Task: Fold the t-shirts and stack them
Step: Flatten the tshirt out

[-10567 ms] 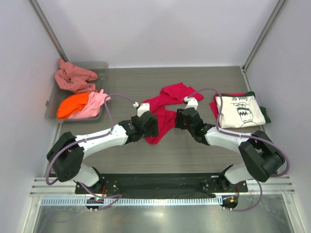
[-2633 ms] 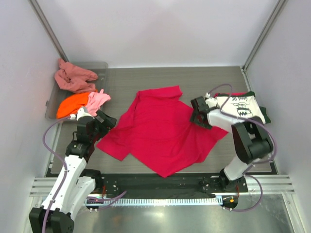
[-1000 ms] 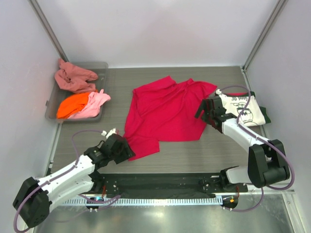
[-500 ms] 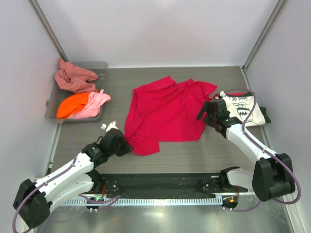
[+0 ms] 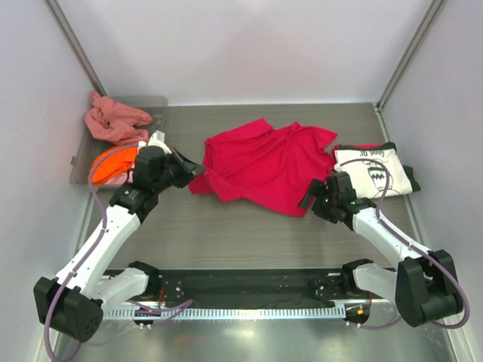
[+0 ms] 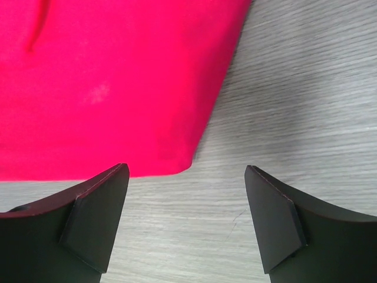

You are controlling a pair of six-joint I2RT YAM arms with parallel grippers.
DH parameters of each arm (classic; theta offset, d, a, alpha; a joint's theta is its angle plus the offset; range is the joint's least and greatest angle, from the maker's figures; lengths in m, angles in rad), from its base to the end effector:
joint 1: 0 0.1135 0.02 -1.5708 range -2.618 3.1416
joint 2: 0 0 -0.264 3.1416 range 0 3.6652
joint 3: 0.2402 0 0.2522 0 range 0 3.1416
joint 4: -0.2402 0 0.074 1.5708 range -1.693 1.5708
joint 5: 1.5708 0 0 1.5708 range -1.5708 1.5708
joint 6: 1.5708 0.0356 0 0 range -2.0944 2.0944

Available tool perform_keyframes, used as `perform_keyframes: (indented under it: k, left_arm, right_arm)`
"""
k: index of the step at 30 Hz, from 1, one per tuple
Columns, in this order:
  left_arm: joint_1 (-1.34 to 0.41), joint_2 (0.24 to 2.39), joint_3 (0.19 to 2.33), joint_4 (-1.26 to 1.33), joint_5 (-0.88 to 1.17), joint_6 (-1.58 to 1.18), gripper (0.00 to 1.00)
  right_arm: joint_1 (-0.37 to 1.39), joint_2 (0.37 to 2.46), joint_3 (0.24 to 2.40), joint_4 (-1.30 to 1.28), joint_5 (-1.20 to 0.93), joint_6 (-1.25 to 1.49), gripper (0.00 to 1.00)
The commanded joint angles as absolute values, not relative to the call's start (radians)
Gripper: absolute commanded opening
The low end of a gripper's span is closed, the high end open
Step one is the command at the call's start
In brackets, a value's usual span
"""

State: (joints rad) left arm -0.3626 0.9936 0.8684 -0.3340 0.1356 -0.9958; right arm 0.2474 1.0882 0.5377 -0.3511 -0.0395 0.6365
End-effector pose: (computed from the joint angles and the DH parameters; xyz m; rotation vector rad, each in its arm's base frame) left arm 0.2081 -0.0841 0.3152 -0.5889 2.0915 -0.9617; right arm 0.1990 0.0517 0.1844 0.4704 2.4766 0.4199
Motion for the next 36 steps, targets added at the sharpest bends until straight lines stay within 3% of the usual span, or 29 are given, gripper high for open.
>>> perform_keyframes:
  k: [1, 8, 10, 13, 14, 16, 17, 18, 25, 31, 33, 34, 35, 36]
  left_arm:
    - [-0.325, 1.026, 0.946, -0.250, 0.199, -1.017, 0.00]
    - [-0.250, 1.086, 0.986, -0.167, 0.247, -1.075, 0.00]
    - [-0.219, 1.091, 0.986, -0.153, 0.271, -1.084, 0.00]
    - [-0.189, 1.085, 0.985, -0.137, 0.290, -1.088, 0.00]
    - [-0.184, 1.080, 0.985, -0.137, 0.290, -1.086, 0.00]
    - [-0.183, 1.072, 0.980, -0.140, 0.293, -1.074, 0.00]
    - [-0.183, 1.065, 0.976, -0.138, 0.295, -1.068, 0.00]
    - [-0.181, 1.054, 0.963, -0.146, 0.295, -1.063, 0.00]
    - [-0.183, 0.937, 0.815, -0.176, 0.250, -1.026, 0.00]
    - [-0.181, 0.989, 0.801, -0.164, 0.207, -1.037, 0.00]
    - [-0.183, 1.026, 0.818, -0.158, 0.190, -1.038, 0.00]
    - [-0.183, 1.058, 0.825, -0.158, 0.186, -1.039, 0.00]
    - [-0.181, 1.071, 0.830, -0.146, 0.183, -1.037, 0.00]
    - [-0.181, 1.081, 0.830, -0.141, 0.176, -1.037, 0.00]
  right_arm:
    - [0.252, 1.133, 0.537, -0.279, -0.061, 0.653, 0.85]
    - [0.250, 1.290, 0.574, -0.173, -0.022, 0.660, 0.82]
    - [0.250, 1.343, 0.616, -0.167, 0.030, 0.655, 0.76]
    - [0.249, 1.448, 0.678, -0.167, 0.069, 0.653, 0.54]
    - [0.247, 1.466, 0.692, -0.172, 0.078, 0.655, 0.31]
    - [0.247, 1.482, 0.722, -0.199, 0.101, 0.664, 0.09]
    - [0.247, 1.474, 0.726, -0.210, 0.104, 0.664, 0.01]
    - [0.247, 1.457, 0.729, -0.224, 0.107, 0.664, 0.01]
    - [0.262, 1.203, 0.778, -0.449, 0.080, 0.581, 0.02]
    - [0.262, 1.405, 1.070, -0.506, 0.063, 0.531, 0.03]
    - [0.261, 1.564, 1.220, -0.508, 0.014, 0.515, 0.24]
    - [0.261, 1.622, 1.274, -0.524, -0.033, 0.508, 0.45]
    - [0.271, 1.662, 1.317, -0.537, -0.043, 0.506, 0.76]
    - [0.276, 1.705, 1.366, -0.546, -0.044, 0.502, 0.83]
